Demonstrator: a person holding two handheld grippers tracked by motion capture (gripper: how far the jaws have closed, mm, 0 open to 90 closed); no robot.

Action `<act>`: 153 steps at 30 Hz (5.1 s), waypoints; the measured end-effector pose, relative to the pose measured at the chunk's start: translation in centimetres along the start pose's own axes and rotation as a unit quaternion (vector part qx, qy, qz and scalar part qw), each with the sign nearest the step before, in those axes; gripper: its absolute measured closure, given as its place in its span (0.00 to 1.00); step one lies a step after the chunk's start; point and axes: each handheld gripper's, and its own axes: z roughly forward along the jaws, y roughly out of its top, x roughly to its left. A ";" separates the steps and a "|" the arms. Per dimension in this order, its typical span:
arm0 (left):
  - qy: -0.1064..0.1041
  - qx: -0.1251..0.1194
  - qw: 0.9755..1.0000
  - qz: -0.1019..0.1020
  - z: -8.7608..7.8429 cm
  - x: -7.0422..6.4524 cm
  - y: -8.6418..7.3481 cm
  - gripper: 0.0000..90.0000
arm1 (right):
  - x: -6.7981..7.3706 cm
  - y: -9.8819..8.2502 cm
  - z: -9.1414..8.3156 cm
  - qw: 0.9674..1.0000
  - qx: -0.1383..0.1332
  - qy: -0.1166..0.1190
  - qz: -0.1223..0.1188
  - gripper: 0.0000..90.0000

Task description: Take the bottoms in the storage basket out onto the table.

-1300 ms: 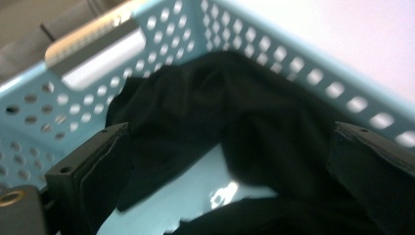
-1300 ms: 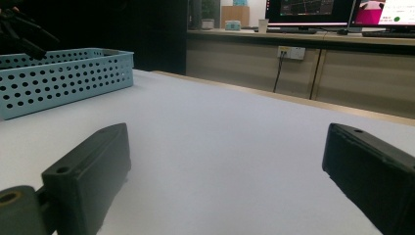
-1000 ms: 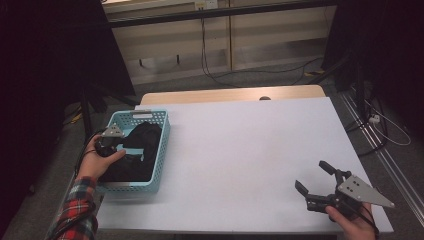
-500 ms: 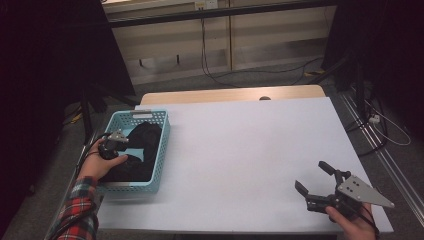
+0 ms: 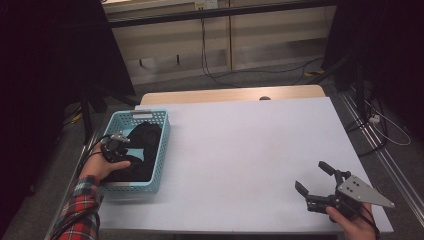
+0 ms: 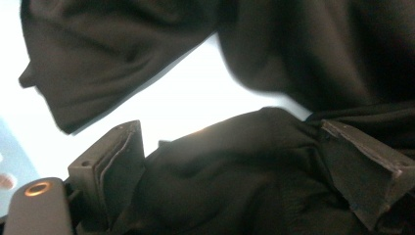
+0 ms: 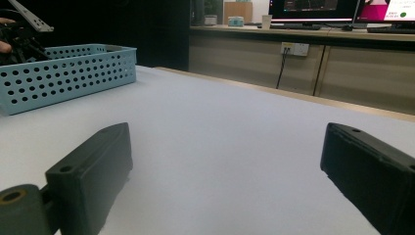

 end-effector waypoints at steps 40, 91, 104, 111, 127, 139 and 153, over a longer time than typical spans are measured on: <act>0.016 0.003 1.000 0.006 -0.9 0.1 4.1 0.90 | -0.1 -0.1 -0.1 1.000 -0.001 0.000 0.013 0.06; 0.107 -0.130 0.970 -0.173 1.8 0.2 7.6 0.09 | 0.0 -0.2 -0.1 1.000 0.000 0.012 0.015 0.06; 0.091 -0.115 0.965 -0.217 0.6 0.4 6.5 0.06 | 0.1 -0.2 -0.2 1.000 0.002 0.009 0.012 0.06; 0.071 -0.103 0.967 -0.221 2.4 -0.1 5.7 0.06 | 0.1 -0.2 -0.1 1.000 0.003 0.008 0.013 0.06; 0.084 -0.076 0.977 -0.178 5.0 -0.5 6.1 0.01 | 0.0 -0.2 -0.2 1.000 0.004 0.009 0.013 0.06; 0.089 -0.061 0.977 -0.186 5.4 -0.5 5.9 0.03 | 0.0 -0.2 -0.1 1.000 0.010 0.013 0.010 0.06; 0.086 -0.049 0.972 -0.214 4.6 -1.4 6.3 0.41 | 0.0 -0.2 -0.2 1.000 0.010 0.012 0.007 0.06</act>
